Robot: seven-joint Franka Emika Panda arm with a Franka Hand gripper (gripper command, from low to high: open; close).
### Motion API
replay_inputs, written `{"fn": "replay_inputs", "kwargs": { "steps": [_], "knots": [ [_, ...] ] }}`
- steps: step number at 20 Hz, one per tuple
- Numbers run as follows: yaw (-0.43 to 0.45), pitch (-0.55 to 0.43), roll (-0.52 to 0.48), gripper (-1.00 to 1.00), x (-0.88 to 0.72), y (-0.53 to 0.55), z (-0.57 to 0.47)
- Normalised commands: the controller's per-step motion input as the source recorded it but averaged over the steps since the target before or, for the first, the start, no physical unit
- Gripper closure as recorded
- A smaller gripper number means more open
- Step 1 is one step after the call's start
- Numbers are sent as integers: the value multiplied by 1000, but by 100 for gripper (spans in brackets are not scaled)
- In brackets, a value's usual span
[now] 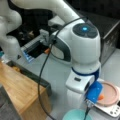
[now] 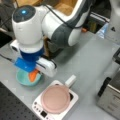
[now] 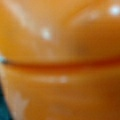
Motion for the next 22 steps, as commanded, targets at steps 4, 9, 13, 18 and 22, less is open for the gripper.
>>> {"fn": "replay_inputs", "kwargs": {
  "steps": [4, 9, 13, 18, 22],
  "knots": [
    [-23, 14, -124, 100, 137, 542, -49],
    [-56, -1, -205, 100, 238, 407, -92],
    [-77, -20, -197, 100, 320, 252, -120],
    [-113, -35, -176, 100, 318, 192, -110],
    [-86, -6, -187, 100, 243, 139, -56]
  ]
}}
